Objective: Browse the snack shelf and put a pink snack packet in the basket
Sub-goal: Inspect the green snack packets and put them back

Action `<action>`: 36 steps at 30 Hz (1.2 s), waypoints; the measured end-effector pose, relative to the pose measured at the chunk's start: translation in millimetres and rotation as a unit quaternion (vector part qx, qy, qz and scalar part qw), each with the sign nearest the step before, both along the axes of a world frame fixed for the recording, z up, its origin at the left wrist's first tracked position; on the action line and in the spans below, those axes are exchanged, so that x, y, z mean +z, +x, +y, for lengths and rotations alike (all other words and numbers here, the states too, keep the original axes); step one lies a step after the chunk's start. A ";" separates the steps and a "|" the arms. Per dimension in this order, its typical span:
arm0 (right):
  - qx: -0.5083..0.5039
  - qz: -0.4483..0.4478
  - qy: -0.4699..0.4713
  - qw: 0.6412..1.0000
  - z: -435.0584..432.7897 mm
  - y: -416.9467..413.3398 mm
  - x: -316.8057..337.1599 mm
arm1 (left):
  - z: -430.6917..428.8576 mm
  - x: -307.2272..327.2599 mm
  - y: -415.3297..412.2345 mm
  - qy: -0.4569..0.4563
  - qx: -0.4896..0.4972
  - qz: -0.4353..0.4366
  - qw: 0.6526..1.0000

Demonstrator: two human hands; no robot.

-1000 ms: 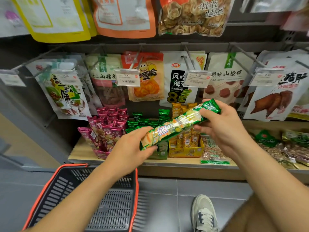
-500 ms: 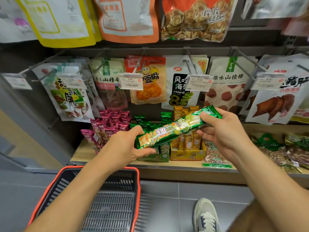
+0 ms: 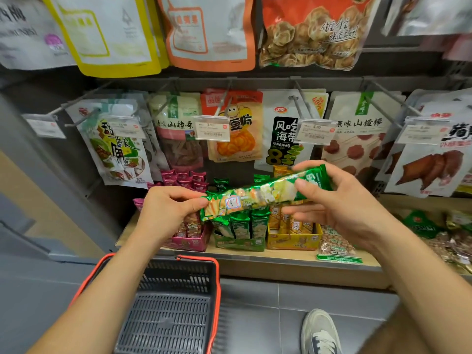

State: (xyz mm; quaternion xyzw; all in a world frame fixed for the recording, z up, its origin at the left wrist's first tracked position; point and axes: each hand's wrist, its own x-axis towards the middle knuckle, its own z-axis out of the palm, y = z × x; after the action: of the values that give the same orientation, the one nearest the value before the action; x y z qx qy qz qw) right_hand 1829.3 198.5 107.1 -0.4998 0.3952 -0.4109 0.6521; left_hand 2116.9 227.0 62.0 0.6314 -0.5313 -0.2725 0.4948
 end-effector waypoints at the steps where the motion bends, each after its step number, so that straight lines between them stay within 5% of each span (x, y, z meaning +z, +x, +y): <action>1: -0.010 0.028 -0.045 0.999 1.7 3.1 -0.2 | -1.1 -2.2 -0.1 -0.003 0.011 -0.047 0.999; 4: -0.058 0.141 -0.235 0.960 5.8 13.6 0.9 | -4.8 -8.8 -7.5 0.002 0.016 -0.174 0.985; 8: -0.081 0.223 -0.376 0.896 8.1 19.8 3.1 | -14.7 -13.6 -13.7 -0.018 -0.006 -0.303 0.953; 18: -0.143 0.402 -0.560 0.711 -3.8 44.8 3.8 | -64.8 -37.8 -23.7 0.016 -0.074 -0.358 0.930; 27: -0.040 0.535 -0.481 0.693 -81.8 76.1 -30.8 | -89.7 -86.7 -42.9 0.068 -0.152 -0.510 0.844; 36: -0.019 0.579 -0.403 0.709 -155.3 99.3 -66.6 | -99.0 -85.7 -42.2 0.096 -0.160 -0.513 0.838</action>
State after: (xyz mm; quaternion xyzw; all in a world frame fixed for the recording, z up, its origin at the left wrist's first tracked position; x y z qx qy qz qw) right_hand 1928.6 43.2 40.5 -0.8473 0.5012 -0.1738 0.0243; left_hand 2074.6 128.0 -23.7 0.6314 -0.7737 -0.0348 0.0380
